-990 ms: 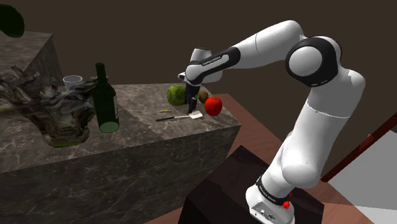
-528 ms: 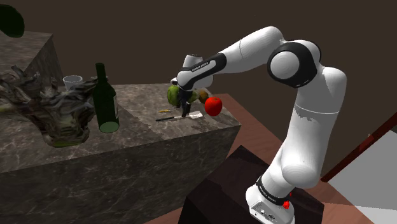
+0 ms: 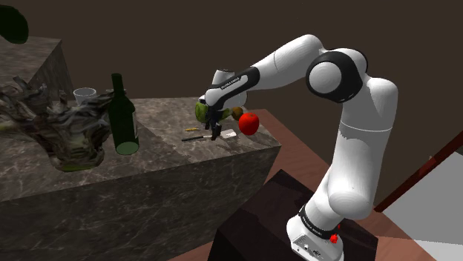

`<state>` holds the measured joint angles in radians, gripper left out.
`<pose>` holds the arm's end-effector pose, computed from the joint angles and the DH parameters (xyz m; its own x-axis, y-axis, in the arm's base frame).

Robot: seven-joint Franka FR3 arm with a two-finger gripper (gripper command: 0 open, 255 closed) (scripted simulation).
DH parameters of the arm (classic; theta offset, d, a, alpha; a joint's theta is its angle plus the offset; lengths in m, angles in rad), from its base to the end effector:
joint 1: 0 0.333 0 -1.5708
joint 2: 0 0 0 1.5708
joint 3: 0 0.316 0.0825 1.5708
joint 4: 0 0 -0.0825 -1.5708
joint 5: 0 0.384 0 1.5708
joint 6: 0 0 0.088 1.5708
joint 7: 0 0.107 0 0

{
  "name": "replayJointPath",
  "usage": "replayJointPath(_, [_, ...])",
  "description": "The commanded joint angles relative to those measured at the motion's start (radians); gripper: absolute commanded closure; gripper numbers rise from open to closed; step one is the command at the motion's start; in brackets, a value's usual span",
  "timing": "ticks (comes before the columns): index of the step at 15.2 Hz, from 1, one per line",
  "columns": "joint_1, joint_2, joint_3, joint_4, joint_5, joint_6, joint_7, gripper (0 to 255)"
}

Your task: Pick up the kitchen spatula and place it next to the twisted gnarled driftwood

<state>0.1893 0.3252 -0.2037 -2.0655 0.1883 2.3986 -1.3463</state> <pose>0.5907 -0.0044 0.2791 0.3568 0.9318 0.0663 0.9339 -0.3576 -0.0007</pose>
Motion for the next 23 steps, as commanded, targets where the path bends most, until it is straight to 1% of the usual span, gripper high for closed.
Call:
replayJointPath(1, [0.0, 0.0, 0.0, 0.0, 0.0, 0.0, 0.0, 0])
replayJointPath(3, [0.0, 0.0, 0.0, 0.0, 0.0, 0.0, 0.0, 0])
replayJointPath(4, [0.0, 0.0, 0.0, 0.0, 0.0, 0.0, 0.0, 255])
replayJointPath(13, [0.0, 0.0, 0.0, 0.0, 0.0, 0.0, 0.0, 255])
replayJointPath(23, [0.009, -0.085, -0.014, 0.031, -0.037, -0.112, 0.03, 255])
